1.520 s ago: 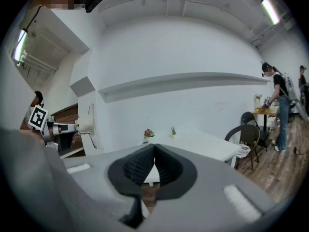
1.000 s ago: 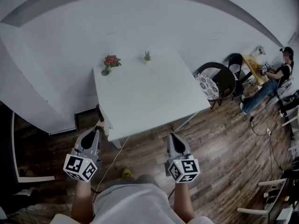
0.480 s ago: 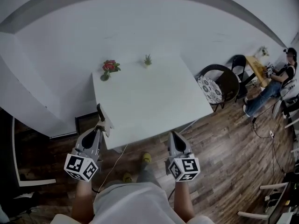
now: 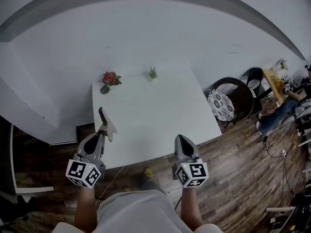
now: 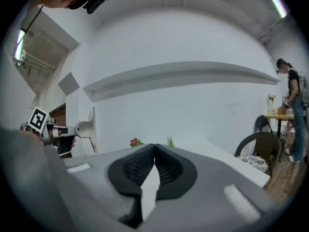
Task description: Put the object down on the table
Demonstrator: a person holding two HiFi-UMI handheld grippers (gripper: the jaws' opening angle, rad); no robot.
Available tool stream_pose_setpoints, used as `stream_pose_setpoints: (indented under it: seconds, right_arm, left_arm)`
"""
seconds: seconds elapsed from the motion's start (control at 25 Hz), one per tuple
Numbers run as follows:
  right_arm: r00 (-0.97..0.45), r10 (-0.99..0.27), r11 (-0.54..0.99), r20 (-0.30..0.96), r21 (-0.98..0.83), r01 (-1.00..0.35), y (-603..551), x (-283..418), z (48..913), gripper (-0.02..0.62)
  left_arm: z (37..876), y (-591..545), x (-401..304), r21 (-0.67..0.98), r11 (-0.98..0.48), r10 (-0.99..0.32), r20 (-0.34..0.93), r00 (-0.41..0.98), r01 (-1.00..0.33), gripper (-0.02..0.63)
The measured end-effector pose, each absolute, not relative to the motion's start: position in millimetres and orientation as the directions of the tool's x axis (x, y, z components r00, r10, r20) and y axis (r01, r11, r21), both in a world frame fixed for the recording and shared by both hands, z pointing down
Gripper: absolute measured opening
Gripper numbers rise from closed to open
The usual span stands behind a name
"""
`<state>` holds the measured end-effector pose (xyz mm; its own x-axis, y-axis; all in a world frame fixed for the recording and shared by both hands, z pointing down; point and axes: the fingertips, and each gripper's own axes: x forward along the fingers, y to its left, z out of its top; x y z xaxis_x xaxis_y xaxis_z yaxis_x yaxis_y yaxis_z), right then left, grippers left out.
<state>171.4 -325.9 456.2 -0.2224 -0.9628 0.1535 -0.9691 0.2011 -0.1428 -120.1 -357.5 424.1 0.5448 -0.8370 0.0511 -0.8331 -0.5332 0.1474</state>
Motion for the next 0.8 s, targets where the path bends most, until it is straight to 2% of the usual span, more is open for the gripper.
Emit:
stream_pose_setpoints:
  seconds: [0.8]
  right_arm:
    - [-0.351,-0.926,0.326,0.139,-0.175,-0.929,-430,225,469,0.003]
  left_arm:
    - [425,-428,-57,0.101,-0.443,-0.89,0.067,0.451,-0.891,0.011]
